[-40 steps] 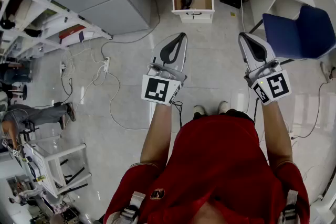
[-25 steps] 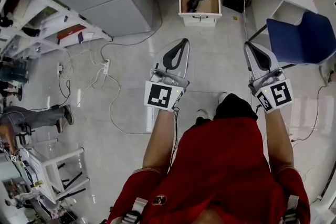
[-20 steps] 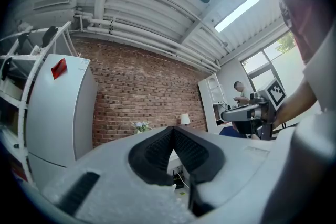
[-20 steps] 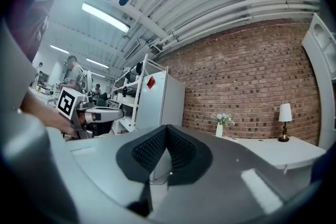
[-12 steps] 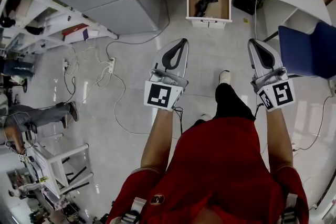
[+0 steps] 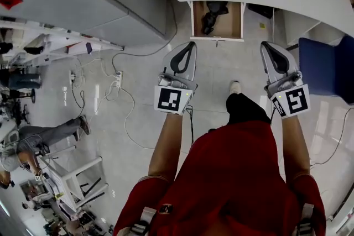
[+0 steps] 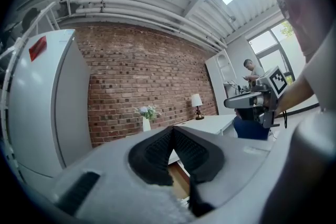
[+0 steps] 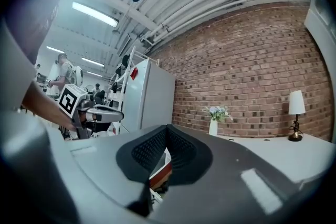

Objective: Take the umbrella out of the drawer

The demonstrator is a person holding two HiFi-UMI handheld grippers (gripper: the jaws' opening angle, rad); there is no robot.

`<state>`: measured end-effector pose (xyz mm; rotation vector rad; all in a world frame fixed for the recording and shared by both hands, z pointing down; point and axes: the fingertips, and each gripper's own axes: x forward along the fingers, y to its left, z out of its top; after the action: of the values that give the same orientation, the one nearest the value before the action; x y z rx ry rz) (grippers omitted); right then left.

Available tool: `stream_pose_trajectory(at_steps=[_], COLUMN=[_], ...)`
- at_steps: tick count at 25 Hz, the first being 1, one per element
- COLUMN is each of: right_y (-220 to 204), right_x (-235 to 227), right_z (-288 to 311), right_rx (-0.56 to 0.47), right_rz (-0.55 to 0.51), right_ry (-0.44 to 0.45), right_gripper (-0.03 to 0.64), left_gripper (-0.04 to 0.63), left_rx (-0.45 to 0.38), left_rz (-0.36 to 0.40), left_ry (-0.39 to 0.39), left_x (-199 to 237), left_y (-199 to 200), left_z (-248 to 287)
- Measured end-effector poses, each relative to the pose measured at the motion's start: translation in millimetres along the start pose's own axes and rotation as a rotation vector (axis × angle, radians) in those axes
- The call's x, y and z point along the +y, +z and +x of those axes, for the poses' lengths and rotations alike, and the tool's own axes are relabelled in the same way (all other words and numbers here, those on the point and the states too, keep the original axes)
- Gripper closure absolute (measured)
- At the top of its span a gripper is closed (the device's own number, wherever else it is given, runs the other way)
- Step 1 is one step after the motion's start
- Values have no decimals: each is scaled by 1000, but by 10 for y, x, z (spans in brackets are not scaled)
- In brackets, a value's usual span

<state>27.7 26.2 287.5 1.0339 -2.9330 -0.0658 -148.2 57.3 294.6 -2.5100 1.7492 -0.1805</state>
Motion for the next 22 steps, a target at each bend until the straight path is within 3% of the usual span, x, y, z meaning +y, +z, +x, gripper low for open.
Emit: stream_pose_trajectory(at_steps=[10,15,22], right_y=[-451,-730,-1036], right_x=[-747,-854,-888], right_z=[701,948,1107], right_rx=[76,115,156], right_rz=[35,58,86], right_ry=[50,55,-4], right_gripper=[604,604,604], left_gripper=[589,589,589], left_rx=[107,168,254], left_rz=[-22,-12,-24], left_ry=[-1,-29,-64], left_x=[296,372,591], left_y=[-627,-951,-1481], left_z=[1093,1361,1657])
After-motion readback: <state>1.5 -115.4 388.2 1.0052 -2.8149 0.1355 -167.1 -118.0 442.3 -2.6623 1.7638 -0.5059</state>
